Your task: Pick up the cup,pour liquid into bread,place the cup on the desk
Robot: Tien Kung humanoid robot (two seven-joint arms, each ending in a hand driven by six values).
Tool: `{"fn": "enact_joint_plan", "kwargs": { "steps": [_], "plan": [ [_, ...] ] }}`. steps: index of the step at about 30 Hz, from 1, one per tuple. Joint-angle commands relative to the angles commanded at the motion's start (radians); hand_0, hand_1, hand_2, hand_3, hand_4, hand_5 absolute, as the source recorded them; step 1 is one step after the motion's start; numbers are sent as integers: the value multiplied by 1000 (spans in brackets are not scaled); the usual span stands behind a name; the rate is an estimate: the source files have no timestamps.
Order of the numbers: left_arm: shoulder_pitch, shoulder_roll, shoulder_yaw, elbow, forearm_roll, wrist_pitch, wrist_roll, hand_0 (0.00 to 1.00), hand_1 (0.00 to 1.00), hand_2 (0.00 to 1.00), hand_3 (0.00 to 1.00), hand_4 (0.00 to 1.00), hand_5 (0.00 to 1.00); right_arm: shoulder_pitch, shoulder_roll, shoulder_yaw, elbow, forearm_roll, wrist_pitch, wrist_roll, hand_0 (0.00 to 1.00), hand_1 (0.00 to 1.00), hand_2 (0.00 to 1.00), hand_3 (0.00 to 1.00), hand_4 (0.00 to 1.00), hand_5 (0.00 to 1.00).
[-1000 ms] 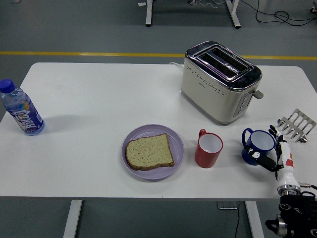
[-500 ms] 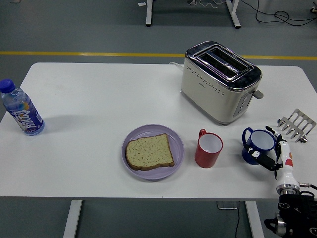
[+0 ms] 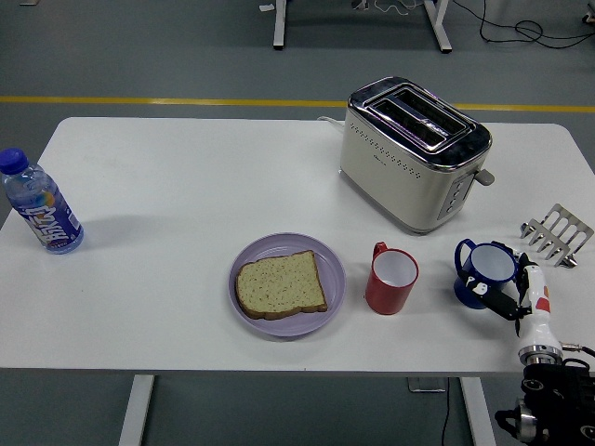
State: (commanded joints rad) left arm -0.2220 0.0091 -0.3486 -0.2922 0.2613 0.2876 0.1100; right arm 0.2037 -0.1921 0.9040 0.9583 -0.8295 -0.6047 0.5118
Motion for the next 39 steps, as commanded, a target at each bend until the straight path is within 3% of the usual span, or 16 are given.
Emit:
{"fn": "enact_joint_plan", "kwargs": {
  "steps": [22, 23, 28, 29, 34, 35, 39],
  "plan": [
    [-1, -1, -4, -1, 7, -1, 4, 681, 685, 694, 542, 252, 998, 5, 3, -9, -9, 32, 8, 11, 709, 506, 566, 540, 943, 104],
    [-1, -1, -5, -1, 8, -1, 5, 681, 686, 694, 542, 252, 998, 4, 2, -10, -7, 38, 6, 16, 663, 475, 531, 521, 929, 99],
    [1, -2, -9, -1, 16, -1, 7, 681, 686, 694, 542, 252, 998, 1, 1, -14, -1, 63, -5, 38, 663, 475, 531, 521, 929, 99],
    [1, -2, -10, -1, 18, -1, 8, 682, 686, 694, 544, 252, 998, 1, 0, -14, 0, 70, -7, 45, 570, 406, 471, 459, 910, 95],
    [3, -2, -15, -1, 27, -2, 11, 682, 686, 694, 544, 252, 998, -2, -1, -15, 7, 91, -13, 64, 570, 406, 471, 459, 910, 95],
    [4, -2, -15, -1, 28, -2, 11, 681, 686, 694, 544, 253, 998, -2, -1, -14, 8, 95, -14, 66, 489, 354, 450, 430, 900, 101],
    [5, -1, -18, -1, 33, -2, 12, 681, 686, 694, 544, 253, 998, -6, -3, -11, 21, 102, -21, 69, 489, 354, 450, 430, 900, 101]
  ]
}}
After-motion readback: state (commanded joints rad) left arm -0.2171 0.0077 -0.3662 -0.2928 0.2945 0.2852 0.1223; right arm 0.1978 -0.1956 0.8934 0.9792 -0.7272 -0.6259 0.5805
